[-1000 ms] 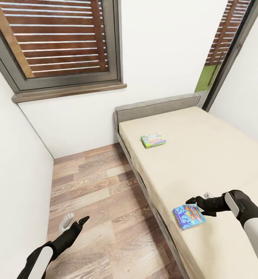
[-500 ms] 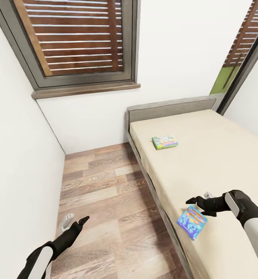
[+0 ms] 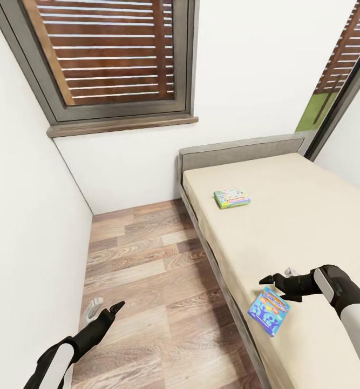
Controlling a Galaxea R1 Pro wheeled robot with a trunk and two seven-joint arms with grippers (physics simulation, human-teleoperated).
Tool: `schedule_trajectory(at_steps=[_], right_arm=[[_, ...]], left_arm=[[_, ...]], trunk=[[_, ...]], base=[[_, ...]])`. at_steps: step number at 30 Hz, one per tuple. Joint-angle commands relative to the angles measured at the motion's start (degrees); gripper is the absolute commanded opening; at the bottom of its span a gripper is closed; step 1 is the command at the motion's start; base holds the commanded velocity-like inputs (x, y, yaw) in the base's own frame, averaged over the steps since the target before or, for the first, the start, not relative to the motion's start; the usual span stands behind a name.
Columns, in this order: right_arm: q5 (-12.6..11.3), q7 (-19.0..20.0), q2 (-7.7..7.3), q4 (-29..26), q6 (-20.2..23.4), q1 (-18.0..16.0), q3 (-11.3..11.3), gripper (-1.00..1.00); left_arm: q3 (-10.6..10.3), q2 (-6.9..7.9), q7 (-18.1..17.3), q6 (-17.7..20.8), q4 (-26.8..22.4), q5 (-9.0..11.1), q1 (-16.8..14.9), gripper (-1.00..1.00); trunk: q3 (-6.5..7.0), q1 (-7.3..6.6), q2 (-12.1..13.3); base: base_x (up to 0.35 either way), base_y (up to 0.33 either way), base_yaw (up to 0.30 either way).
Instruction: Put all the toys in the child's room - the three board games (two on the bed and one on the table), the two jigsaw puzzles on the table, and the tennis ball on the table - inside the toy box on the table in the child's room.
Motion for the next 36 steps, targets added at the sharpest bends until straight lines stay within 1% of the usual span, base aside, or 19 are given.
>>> schedule_trajectory(at_steps=[1, 23, 26, 29, 30, 31, 32, 34, 36], right_arm=[[0.1, 0.2, 0.02, 0.0, 0.3, 0.0, -0.2, 1.00], [0.2, 0.2, -0.10, -0.3, 0.3, 0.0, -0.2, 1.00], [0.1, 0.3, -0.28, -0.6, 0.3, -0.1, -0.4, 1.00], [0.1, 0.4, -0.71, -1.3, 0.3, -0.1, -0.7, 1.00], [0.0, 0.5, -1.14, -1.9, -0.6, -0.1, -0.7, 1.00], [0.0, 0.5, -1.14, -1.9, -0.6, -0.1, -0.7, 1.00], [-0.1, 0.5, -1.66, -2.6, -2.5, -0.1, -0.8, 1.00], [0.0, 0.8, -1.25, -3.2, -3.0, -0.8, -0.6, 1.00], [0.0, 0.8, -1.25, -3.2, -3.6, -1.4, -0.6, 1.00]], left_arm=[[0.1, -0.02, -0.1, 0.5, 0.0, 0.3, 0.0, 1.00], [0.1, -0.07, -0.1, 0.5, 0.0, 0.3, 0.0, 1.00], [0.1, -0.13, -0.1, 0.4, 0.0, 0.3, 0.0, 1.00], [-0.4, -0.24, -0.1, 0.4, 0.0, 0.4, -0.1, 1.00], [-0.9, -0.30, 0.0, 0.4, 0.1, 0.3, -0.1, 1.00], [-0.9, -0.30, 0.0, 0.4, 0.1, 0.3, -0.1, 1.00], [-1.7, -0.38, 0.0, 0.4, 0.2, 0.3, -0.2, 1.00], [-1.0, 0.27, -0.7, 0.7, -0.4, 0.8, 0.3, 1.00], [-1.0, 0.92, -1.0, 0.7, -1.1, 0.8, 0.3, 1.00]], trunk=[[-0.04, 0.00, 0.0], [-0.04, 0.00, 0.0], [-0.04, 0.00, 0.0], [-0.04, 0.00, 0.0], [-0.04, 0.00, 0.0], [-0.04, 0.00, 0.0], [-0.04, 0.00, 0.0], [-0.04, -0.01, 0.0], [-0.04, -0.01, 0.0]], base=[[0.000, 0.000, 0.011], [0.000, 0.000, 0.003], [0.000, 0.000, 0.000], [0.000, 0.000, 0.000], [0.000, 0.000, 0.000], [0.000, 0.000, 0.000], [0.000, 0.000, 0.000], [0.000, 0.000, 0.000], [0.000, 0.000, 0.000]])
